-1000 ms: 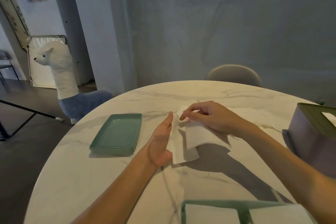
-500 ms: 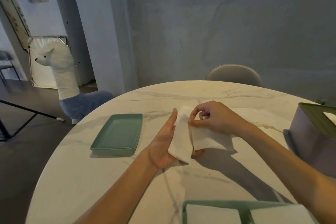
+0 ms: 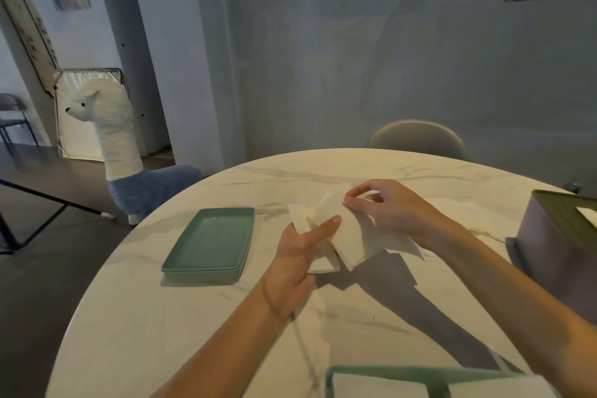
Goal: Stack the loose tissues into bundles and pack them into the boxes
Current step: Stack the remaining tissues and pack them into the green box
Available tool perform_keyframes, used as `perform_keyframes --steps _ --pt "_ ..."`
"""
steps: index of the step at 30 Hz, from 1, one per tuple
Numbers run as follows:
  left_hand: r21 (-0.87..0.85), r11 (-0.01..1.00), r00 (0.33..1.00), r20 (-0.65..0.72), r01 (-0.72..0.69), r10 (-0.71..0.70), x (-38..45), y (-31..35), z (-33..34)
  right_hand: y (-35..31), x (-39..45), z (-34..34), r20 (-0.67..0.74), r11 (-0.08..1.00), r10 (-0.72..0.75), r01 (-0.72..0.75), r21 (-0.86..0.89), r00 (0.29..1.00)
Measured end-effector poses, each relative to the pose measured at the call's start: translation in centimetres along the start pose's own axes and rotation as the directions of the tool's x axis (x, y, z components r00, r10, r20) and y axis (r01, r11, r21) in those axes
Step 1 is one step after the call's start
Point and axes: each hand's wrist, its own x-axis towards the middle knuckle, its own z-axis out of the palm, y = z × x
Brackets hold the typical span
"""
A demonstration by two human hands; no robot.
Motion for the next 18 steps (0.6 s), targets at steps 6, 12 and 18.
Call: perform_keyframes --steps 6,12,18 --pt "-0.111 0.989 0.994 -0.036 0.094 -0.099 1.3 -0.5 -1.6 -0.3 -0.7 -1.3 0.148 1.000 0.006 -0.003 -0.022 0.989" --pt "-0.446 0.864 0.972 0.074 0.233 -0.223 1.7 0.4 -1.2 -1.3 -0.8 -1.0 0.206 0.952 0.075 -0.131 0.275 0.976" --pt "-0.378 0.873 0.951 0.138 0.308 -0.275 1.3 0.2 -1.5 -0.7 -1.0 1.2 0.075 0.996 -0.019 0.025 -0.086 0.997"
